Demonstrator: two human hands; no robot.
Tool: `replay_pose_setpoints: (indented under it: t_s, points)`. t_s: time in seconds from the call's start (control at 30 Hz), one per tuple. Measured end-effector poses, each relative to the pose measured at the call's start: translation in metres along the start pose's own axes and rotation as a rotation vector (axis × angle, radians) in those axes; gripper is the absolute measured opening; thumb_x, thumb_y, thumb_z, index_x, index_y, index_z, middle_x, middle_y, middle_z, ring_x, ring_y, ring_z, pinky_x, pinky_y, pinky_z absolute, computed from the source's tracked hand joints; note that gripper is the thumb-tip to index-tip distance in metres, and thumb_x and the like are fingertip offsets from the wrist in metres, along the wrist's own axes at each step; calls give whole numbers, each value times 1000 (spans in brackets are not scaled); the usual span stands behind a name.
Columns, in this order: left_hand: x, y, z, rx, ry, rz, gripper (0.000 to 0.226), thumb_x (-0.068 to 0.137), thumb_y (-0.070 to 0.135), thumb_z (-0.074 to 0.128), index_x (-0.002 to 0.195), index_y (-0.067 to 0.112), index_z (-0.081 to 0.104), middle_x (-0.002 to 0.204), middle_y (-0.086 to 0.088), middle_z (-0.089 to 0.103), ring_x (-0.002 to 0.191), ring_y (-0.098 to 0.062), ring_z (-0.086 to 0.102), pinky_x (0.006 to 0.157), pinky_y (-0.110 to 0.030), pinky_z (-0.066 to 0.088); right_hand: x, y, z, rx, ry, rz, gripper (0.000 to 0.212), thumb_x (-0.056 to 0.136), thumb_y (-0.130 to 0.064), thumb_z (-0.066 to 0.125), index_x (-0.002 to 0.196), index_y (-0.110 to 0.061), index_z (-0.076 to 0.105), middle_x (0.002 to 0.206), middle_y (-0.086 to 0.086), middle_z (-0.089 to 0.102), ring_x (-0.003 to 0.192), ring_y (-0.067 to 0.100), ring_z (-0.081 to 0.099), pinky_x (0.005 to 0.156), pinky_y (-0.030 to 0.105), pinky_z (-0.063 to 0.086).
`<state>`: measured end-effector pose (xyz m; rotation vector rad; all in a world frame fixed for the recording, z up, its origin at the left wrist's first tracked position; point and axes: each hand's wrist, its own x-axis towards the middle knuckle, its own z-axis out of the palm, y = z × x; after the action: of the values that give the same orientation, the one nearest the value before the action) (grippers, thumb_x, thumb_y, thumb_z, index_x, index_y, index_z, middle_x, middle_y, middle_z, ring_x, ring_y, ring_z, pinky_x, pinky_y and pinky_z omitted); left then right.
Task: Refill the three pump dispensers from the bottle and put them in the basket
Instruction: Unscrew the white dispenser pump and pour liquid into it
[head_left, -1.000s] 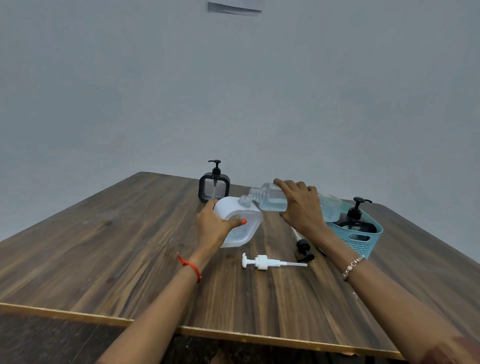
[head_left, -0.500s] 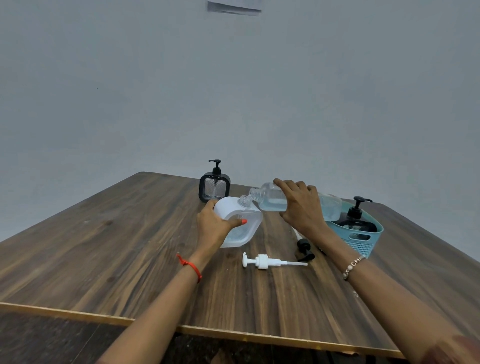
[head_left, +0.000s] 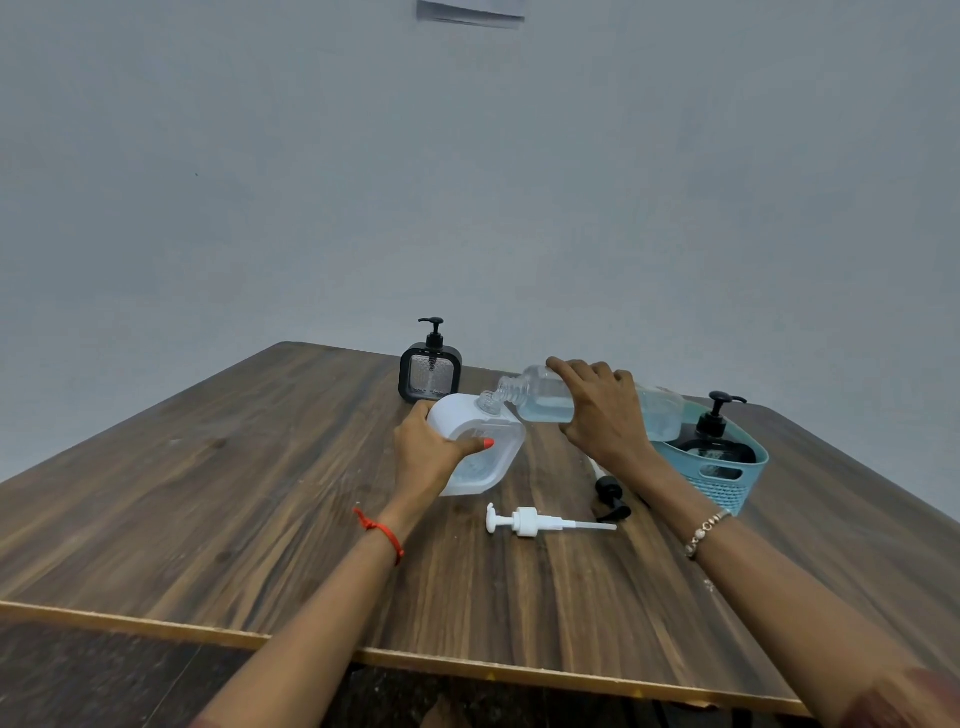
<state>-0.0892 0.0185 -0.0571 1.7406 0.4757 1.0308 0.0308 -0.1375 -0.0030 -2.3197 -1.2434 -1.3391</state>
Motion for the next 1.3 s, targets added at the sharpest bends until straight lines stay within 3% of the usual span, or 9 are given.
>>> replay_pose_setpoints:
  t_s: [0.37, 0.5, 0.73, 0.83, 0.93, 1.07, 1.17, 1.3]
  points:
    - [-2, -2, -1, -17, -6, -13, 65, 54, 21, 89, 109, 10, 56, 97, 0, 57, 88, -17, 55, 64, -17, 42, 0, 0, -2, -21, -22, -11, 74, 41, -4, 82, 112, -12, 61, 94, 9, 70, 72, 35, 63, 64, 43, 48]
    - [-1, -4, -2, -9, 1, -21, 65, 52, 21, 90, 107, 10, 57, 96, 0, 58, 87, -18, 56, 69, -25, 46, 0, -1, -2, -14, -31, -8, 72, 44, -4, 81, 113, -12, 61, 95, 10, 70, 74, 36, 63, 65, 44, 48]
    - [-1, -4, -3, -5, 0, -33, 65, 56, 23, 88, 110, 10, 56, 97, 2, 55, 88, -18, 56, 66, -21, 44, 1, -5, -5, 37, -93, 18, 70, 60, -6, 75, 126, -13, 54, 112, 12, 65, 92, 38, 59, 77, 45, 43]
    - [-2, -2, -3, -16, -5, -31, 63, 56, 23, 88, 110, 11, 56, 96, 3, 54, 86, -16, 54, 58, -13, 38, 4, -11, -10, 140, -160, 81, 67, 73, -17, 69, 135, -17, 43, 125, 9, 57, 104, 34, 54, 87, 43, 38]
    - [-1, -4, -3, -50, -9, -40, 60, 54, 22, 89, 103, 15, 55, 95, 2, 58, 85, -17, 56, 60, -16, 42, 7, -16, -14, 262, -179, 148, 68, 74, -27, 71, 135, -17, 42, 123, 7, 58, 107, 31, 54, 89, 42, 39]
    - [3, -7, -6, -106, -16, -71, 58, 51, 23, 90, 97, 20, 55, 93, 0, 63, 83, -18, 61, 70, -30, 53, 12, -14, -15, 613, -133, 318, 69, 61, -19, 81, 121, -16, 50, 104, 3, 61, 93, 25, 59, 71, 28, 45]
    - [5, -7, -10, -164, -22, -93, 54, 52, 19, 90, 95, 18, 58, 91, -1, 65, 83, -19, 62, 69, -29, 53, 15, -4, -12, 831, -151, 488, 65, 54, -16, 87, 110, -17, 54, 99, -1, 59, 87, 18, 56, 65, 19, 43]
    - [8, -6, -15, -218, -24, -120, 53, 53, 14, 90, 96, 14, 59, 85, 2, 65, 79, -18, 62, 64, -24, 51, 12, 7, 5, 1085, -162, 722, 66, 51, -16, 90, 108, -22, 57, 95, -4, 62, 87, 21, 62, 76, 38, 56]
